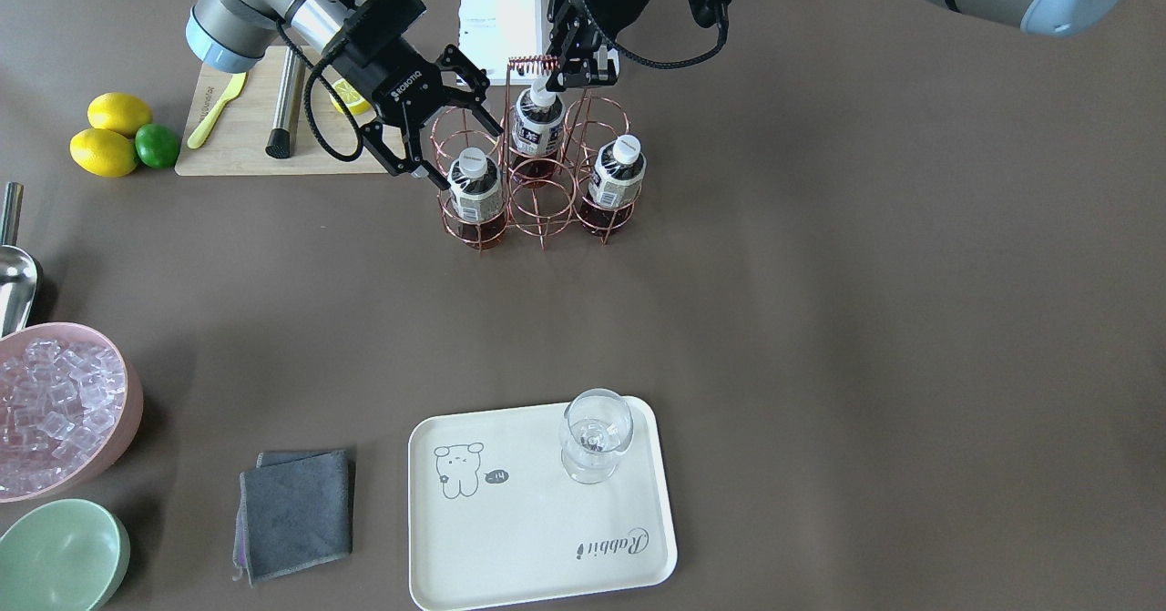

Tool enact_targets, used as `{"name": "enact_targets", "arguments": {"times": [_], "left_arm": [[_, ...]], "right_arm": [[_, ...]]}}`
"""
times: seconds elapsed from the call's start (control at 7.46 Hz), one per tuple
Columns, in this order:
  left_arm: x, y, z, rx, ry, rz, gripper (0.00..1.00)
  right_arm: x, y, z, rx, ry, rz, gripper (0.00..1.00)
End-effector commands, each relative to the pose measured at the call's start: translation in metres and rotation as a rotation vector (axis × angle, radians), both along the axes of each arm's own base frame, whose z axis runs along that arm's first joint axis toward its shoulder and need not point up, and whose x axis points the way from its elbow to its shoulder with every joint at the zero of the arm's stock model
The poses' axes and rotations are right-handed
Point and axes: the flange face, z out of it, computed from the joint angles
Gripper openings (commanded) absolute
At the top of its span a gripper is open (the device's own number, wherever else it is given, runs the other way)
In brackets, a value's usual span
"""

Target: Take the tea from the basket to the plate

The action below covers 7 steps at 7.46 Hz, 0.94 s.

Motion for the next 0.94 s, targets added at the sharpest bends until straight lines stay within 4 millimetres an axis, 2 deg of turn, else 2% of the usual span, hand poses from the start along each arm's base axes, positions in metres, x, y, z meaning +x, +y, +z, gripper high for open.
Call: {"name": "enact_targets", "arguments": {"times": [0.0, 0.54, 0.8], "left_arm": [[-0.0045, -0.0038, -0.0004, 0.001, 0.002, -0.009, 0.0], [-0.0045, -0.004, -0.0003, 0.001, 0.002, -0.01, 0.0], [-0.0039, -0.0045, 0.0009, 0.001, -0.001, -0.01, 0.0]], "right_arm": [[0.0034, -0.0045, 0.0, 0.001, 0.001, 0.009, 0.55], [0.0034, -0.0046, -0.0008, 0.001, 0.0, 0.011, 0.51], [0.0028, -0.0049, -0.001, -0.003, -0.003, 0.01, 0.38]]}}
